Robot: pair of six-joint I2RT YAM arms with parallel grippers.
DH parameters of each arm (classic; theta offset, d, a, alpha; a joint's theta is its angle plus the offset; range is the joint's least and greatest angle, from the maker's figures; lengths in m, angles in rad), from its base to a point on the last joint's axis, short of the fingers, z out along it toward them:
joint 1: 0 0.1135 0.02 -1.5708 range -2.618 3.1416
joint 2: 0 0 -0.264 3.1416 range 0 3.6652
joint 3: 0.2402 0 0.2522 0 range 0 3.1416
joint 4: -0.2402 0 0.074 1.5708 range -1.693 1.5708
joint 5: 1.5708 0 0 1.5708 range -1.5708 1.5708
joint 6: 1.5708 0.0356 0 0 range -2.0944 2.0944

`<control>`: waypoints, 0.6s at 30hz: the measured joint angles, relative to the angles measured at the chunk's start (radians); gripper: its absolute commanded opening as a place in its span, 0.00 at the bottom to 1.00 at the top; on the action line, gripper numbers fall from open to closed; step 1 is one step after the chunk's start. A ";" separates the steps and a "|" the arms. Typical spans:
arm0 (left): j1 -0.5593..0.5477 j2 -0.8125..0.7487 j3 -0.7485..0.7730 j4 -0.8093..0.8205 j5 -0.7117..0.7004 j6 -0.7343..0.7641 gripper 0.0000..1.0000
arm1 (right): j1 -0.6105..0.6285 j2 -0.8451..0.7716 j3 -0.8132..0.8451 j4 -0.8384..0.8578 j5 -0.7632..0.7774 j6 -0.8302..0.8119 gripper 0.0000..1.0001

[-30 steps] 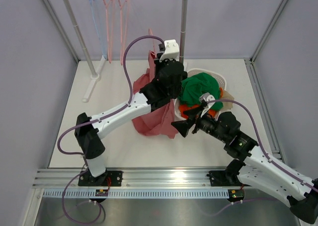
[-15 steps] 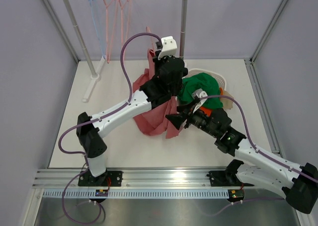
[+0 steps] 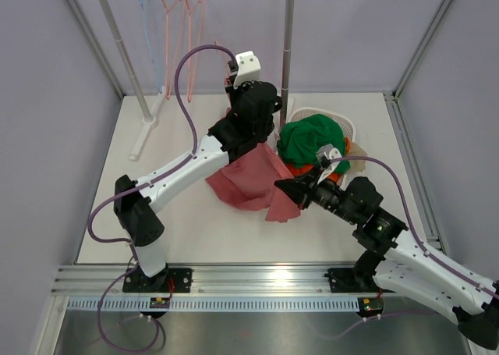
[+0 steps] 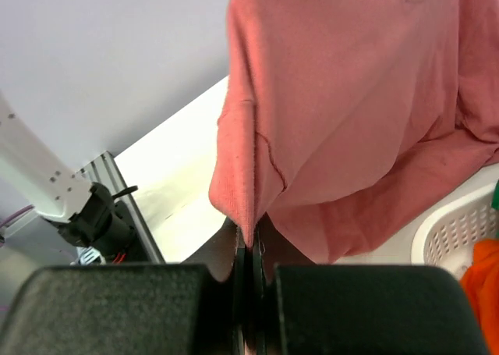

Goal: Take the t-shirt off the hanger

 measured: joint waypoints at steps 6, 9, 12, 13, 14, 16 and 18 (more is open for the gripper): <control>0.096 0.117 0.170 -0.040 0.046 -0.002 0.00 | 0.034 -0.151 -0.018 -0.121 0.029 0.040 0.00; 0.126 0.165 0.251 -0.053 0.069 0.006 0.00 | 0.047 -0.192 -0.035 -0.169 0.051 0.055 0.00; 0.151 0.201 0.327 -0.058 0.087 0.021 0.00 | 0.050 -0.200 -0.043 -0.196 0.071 0.064 0.00; 0.159 0.206 0.345 -0.063 0.094 0.024 0.00 | 0.051 -0.196 -0.046 -0.204 0.076 0.068 0.00; 0.163 0.206 0.353 -0.072 0.104 0.023 0.00 | 0.052 -0.189 -0.047 -0.205 0.086 0.071 0.00; 0.167 0.198 0.354 -0.097 0.133 -0.002 0.00 | 0.053 -0.153 -0.047 -0.200 0.097 0.074 0.00; 0.164 0.156 0.288 -0.107 0.188 -0.036 0.00 | 0.055 -0.096 -0.043 -0.196 0.114 0.074 0.00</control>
